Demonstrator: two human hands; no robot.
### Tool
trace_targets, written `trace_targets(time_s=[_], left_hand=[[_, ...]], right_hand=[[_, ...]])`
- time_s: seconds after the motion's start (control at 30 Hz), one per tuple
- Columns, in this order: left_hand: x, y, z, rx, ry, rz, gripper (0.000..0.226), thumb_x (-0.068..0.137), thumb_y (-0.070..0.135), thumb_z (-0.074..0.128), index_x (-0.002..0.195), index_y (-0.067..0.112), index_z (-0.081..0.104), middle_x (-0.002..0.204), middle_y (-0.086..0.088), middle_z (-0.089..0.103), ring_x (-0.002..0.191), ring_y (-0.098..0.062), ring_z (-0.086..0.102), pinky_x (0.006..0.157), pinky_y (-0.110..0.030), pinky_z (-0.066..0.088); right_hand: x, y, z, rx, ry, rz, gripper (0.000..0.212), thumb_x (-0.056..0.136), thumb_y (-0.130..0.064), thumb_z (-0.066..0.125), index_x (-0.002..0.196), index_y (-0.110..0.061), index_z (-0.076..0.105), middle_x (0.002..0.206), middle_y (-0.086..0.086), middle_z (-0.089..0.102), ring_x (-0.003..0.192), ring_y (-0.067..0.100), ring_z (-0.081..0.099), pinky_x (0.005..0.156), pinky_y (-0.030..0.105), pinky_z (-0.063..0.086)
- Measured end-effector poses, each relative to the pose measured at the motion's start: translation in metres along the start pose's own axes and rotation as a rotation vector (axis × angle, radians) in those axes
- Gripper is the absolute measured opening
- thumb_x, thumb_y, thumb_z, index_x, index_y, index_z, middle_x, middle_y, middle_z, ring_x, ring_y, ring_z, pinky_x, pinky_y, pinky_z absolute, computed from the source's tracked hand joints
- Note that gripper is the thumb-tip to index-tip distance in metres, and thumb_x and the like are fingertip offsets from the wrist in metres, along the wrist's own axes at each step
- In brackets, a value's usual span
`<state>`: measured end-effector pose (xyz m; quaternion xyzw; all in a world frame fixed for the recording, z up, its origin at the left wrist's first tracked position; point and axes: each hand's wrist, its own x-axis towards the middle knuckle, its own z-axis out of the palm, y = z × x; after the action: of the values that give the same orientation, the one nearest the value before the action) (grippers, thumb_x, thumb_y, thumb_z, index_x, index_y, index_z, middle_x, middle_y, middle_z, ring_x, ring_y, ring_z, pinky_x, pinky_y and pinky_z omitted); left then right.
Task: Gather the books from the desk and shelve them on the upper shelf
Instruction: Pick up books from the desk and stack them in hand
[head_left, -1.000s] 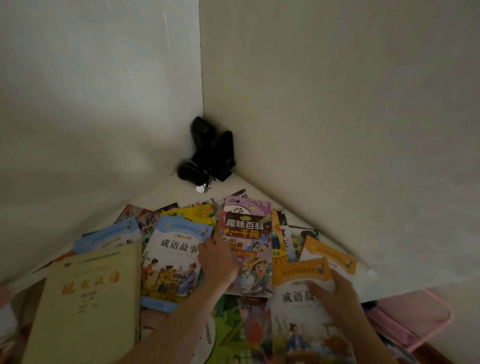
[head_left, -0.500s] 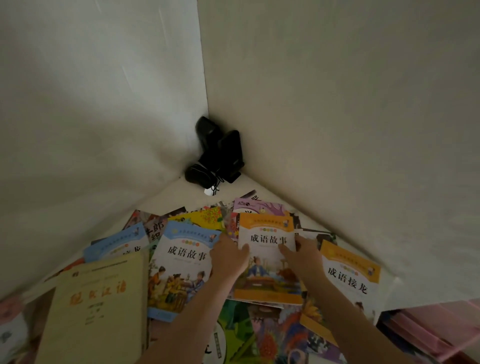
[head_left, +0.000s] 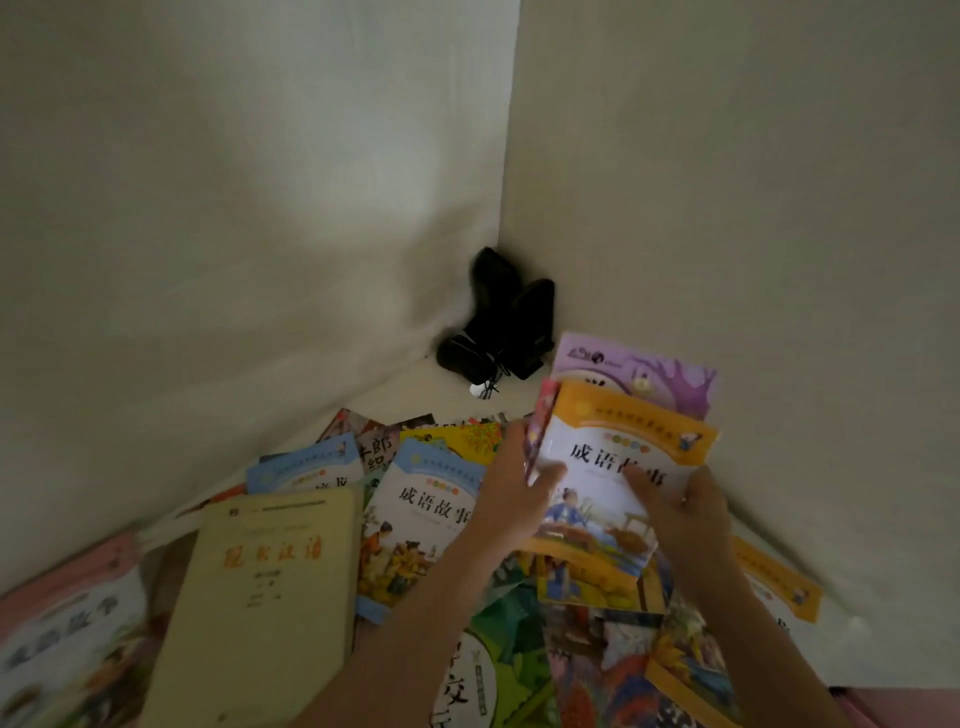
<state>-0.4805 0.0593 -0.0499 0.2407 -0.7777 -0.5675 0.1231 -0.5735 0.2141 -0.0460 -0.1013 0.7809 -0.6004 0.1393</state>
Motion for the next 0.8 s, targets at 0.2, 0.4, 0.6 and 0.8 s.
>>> trace_targets(time_s=[0.2, 0.4, 0.6, 0.8], left_hand=[[0.002, -0.017, -0.102, 0.275, -0.071, -0.279, 0.039, 0.086, 0.038, 0.063, 0.105, 0.005, 0.052, 0.090, 0.001, 0.057, 0.084, -0.016, 0.057, 0.073, -0.034, 0.051], [-0.030, -0.091, -0.114, 0.734, -0.101, -0.419, 0.057, 0.091, 0.044, 0.055, 0.119, -0.005, 0.054, 0.122, -0.026, 0.055, 0.114, -0.038, 0.054, 0.099, -0.045, 0.041], [-0.029, -0.111, -0.103, 0.886, -0.148, -0.312, 0.051, 0.090, 0.058, 0.043, 0.117, 0.015, 0.048, 0.116, -0.009, 0.049, 0.118, -0.029, 0.042, 0.103, -0.041, 0.026], [-0.035, -0.095, -0.108, 0.488, -0.077, -0.283, 0.045, 0.082, 0.047, 0.065, 0.110, 0.017, 0.047, 0.122, -0.007, 0.036, 0.114, -0.027, 0.042, 0.099, -0.041, 0.038]], right_hand=[[-0.022, -0.027, 0.074, -0.189, -0.227, 0.119, 0.055, 0.078, -0.057, 0.066, 0.113, -0.015, 0.060, 0.102, 0.005, 0.070, 0.088, 0.024, 0.069, 0.076, 0.044, 0.059], [-0.063, 0.043, 0.140, -0.332, -0.253, 0.293, 0.041, 0.087, -0.038, 0.067, 0.106, -0.003, 0.058, 0.091, 0.007, 0.065, 0.075, 0.018, 0.062, 0.055, 0.023, 0.049], [-0.056, 0.073, 0.154, -0.142, -0.076, 0.415, 0.091, 0.066, -0.038, 0.085, 0.140, -0.014, 0.038, 0.131, 0.008, 0.056, 0.114, 0.031, 0.059, 0.090, 0.051, 0.055], [-0.058, 0.066, 0.133, 0.026, -0.074, 0.413, 0.081, 0.068, -0.029, 0.086, 0.133, -0.014, 0.041, 0.121, 0.009, 0.059, 0.104, 0.029, 0.063, 0.081, 0.046, 0.059]])
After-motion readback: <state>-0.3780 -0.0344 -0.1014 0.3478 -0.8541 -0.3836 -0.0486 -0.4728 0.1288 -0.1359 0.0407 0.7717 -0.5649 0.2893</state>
